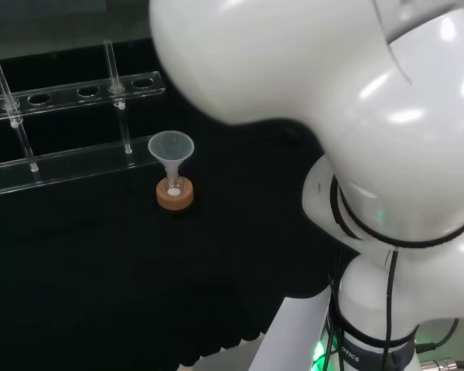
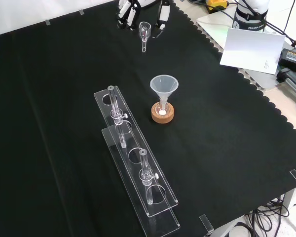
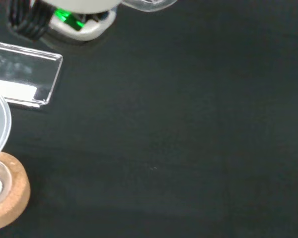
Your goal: Put the weighing funnel back on the table.
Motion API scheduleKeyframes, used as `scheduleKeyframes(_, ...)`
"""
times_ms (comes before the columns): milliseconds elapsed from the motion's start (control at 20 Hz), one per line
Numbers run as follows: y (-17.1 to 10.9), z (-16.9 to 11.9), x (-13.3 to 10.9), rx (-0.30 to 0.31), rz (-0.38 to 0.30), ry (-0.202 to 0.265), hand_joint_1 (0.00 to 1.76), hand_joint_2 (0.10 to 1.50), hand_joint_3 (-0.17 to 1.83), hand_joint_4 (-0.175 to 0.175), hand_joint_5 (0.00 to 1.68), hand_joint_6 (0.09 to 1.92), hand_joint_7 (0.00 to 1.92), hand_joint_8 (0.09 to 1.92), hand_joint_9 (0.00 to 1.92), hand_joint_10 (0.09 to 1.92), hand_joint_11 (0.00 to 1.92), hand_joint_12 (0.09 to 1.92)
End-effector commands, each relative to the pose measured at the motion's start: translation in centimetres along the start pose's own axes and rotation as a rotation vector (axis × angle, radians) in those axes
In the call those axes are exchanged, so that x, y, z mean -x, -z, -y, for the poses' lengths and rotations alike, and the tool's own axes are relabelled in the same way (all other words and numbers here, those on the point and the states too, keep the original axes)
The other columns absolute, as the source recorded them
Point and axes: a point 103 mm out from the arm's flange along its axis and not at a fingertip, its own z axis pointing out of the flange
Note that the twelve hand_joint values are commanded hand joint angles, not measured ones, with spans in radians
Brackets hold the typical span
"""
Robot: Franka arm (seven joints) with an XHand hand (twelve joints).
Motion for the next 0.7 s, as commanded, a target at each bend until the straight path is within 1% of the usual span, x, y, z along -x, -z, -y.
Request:
scheduleKeyframes(50, -1.6, -1.1, 1.7, 0.016, -0.130, 0.018, 1.10, 0.67, 0.70, 0.175, 1.19, 0.83, 0.58, 0.65, 0.98, 0.28, 0.85, 1.00)
scheduleKeyframes(300, -2.6, -2.2, 2.5, 0.008, -0.137, 0.011, 1.10, 0.67, 0.69, 0.175, 1.19, 0.84, 0.58, 0.65, 0.98, 0.27, 0.84, 1.00)
scheduleKeyframes(450, -3.3, -3.3, 2.7, -0.005, -0.079, 0.005, 1.10, 0.67, 0.69, 0.175, 1.19, 0.84, 0.58, 0.65, 0.98, 0.27, 0.84, 1.00)
scheduleKeyframes(700, -4.2, -5.6, 3.3, -0.022, -0.046, 0.002, 1.10, 0.67, 0.69, 0.175, 1.19, 0.84, 0.58, 0.65, 0.98, 0.27, 0.84, 1.00)
